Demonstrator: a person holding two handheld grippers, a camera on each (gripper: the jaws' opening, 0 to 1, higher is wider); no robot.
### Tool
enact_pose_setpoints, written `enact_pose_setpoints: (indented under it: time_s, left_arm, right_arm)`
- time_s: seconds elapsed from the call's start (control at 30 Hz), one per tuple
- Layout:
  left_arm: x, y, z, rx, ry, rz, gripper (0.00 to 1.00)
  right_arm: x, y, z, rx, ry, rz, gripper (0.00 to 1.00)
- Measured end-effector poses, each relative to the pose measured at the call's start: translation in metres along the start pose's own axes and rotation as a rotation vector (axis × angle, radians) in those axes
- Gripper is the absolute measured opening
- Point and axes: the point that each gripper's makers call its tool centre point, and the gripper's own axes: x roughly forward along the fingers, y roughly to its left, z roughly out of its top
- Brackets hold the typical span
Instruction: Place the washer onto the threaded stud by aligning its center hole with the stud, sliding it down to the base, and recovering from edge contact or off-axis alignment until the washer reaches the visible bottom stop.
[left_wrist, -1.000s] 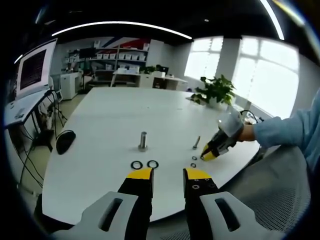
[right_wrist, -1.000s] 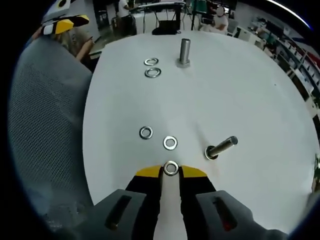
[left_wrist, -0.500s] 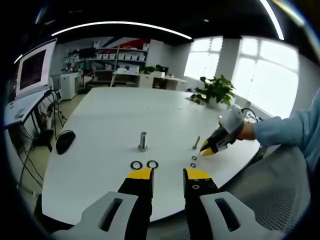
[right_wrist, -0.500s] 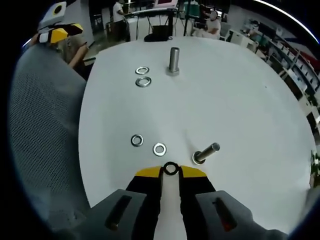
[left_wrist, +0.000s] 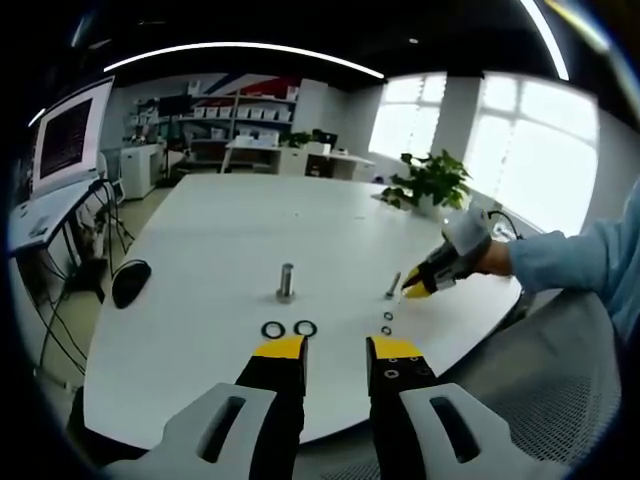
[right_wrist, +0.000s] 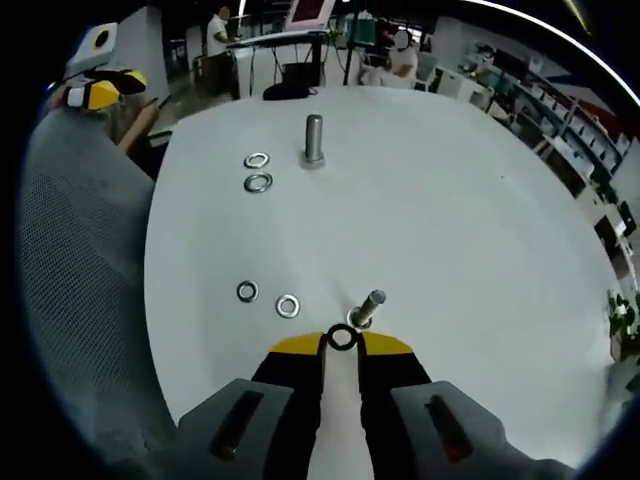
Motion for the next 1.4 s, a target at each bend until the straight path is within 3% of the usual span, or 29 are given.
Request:
enact_pose_setpoints:
  time_s: [0.33, 0.6, 1.1, 1.4]
  left_arm:
    - [0.0, 0.0, 0.0, -0.003, -0.001, 0.002, 0.21]
    - [0.0, 0.0, 0.0, -0.007, -0.002, 0.002, 0.21]
    - [0.0, 0.0, -0.001, -0.008, 0.001, 0.0, 0.21]
    - [0.0, 0.0, 0.0, -0.008, -0.001, -0.001, 0.21]
  right_arm:
    - [-0.007, -0.015, 0.004, 0.003, -0.018, -0.061, 0.14]
    - [-0.019, -0.022, 0.019, 0.001, -0.07, -0.094, 0.14]
    - [-0.016, -0.018, 0.032, -0.03, -0.112, -0.103, 0.14]
    - [-0.012, -0.016, 0.03, -0.04, -0.098, -0.105, 0.14]
